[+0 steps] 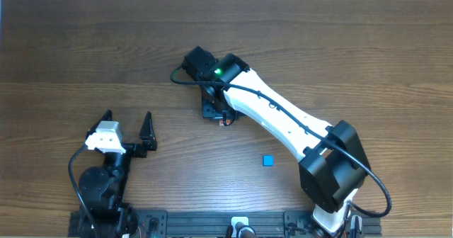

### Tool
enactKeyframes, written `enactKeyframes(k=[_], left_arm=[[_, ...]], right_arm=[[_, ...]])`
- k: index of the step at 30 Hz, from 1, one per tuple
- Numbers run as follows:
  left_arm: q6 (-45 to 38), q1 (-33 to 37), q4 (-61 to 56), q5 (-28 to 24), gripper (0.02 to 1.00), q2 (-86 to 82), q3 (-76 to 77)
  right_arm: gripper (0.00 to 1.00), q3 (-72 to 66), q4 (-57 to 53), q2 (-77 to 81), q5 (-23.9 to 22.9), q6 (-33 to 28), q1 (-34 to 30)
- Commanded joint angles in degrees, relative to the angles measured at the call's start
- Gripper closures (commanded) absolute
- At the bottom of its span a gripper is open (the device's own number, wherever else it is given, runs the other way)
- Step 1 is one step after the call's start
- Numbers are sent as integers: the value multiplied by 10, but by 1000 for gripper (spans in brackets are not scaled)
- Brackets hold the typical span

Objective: Stack Cubes

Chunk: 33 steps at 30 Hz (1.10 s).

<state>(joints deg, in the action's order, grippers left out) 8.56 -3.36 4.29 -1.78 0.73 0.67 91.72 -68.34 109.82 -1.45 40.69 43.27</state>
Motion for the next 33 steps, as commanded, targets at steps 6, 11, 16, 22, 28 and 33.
enactKeyframes(k=[6,11,16,22,28,33], left_arm=[[-9,4,0,-7,18,-3,-3],[-9,4,0,-7,18,-3,-3],[-9,4,0,-7,18,-3,-3],[-9,4,0,-7,20,-3,-3],[-9,4,0,-7,18,-3,-3],[-9,4,0,-7,18,-3,-3]], right_arm=[[989,1,14,22,1,8,-9],[985,1,23,30,1,8,-12],[980,1,23,31,1,6,-13],[965,1,23,31,-3,6,-13],[941,0,23,34,-4,6,-14],[917,0,23,38,-3,6,-16]])
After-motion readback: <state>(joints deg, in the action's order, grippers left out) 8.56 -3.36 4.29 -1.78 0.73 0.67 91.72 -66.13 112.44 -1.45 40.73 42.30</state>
